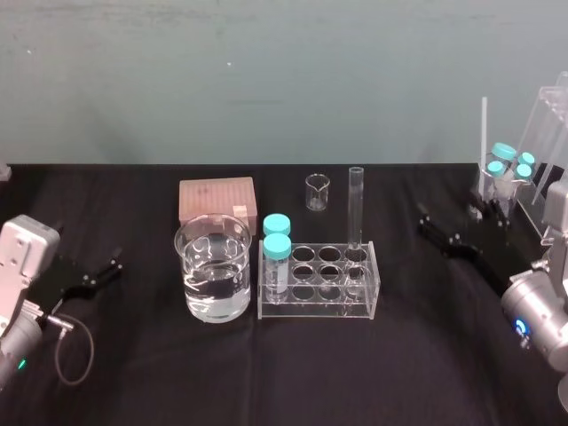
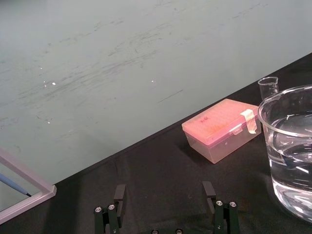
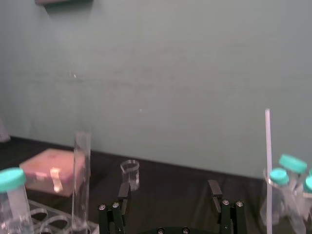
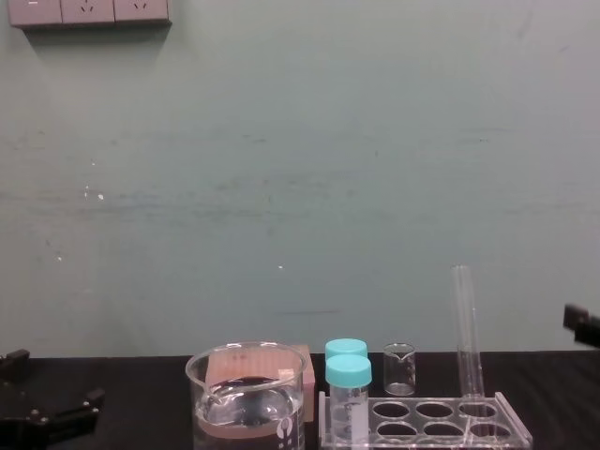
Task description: Hold the test tube with one hand and immerse one end into the beaker, then return it to the test tube rack.
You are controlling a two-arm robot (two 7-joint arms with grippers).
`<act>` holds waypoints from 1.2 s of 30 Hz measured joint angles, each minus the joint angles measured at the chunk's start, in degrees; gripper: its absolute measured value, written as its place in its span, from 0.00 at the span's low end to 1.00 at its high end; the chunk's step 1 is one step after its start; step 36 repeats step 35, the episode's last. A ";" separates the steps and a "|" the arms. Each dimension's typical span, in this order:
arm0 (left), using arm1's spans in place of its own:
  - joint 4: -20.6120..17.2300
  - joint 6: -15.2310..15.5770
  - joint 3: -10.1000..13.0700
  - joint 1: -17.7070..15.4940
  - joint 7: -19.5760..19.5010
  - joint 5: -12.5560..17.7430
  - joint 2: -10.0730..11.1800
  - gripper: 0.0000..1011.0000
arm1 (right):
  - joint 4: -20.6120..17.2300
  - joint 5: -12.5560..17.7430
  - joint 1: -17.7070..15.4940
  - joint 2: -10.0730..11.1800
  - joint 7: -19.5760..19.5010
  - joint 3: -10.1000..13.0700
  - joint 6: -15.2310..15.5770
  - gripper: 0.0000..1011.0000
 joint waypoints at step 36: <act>0.00 0.00 0.00 0.00 0.00 0.00 0.00 0.99 | 0.40 -0.54 -0.19 -0.20 -0.18 0.00 0.55 0.99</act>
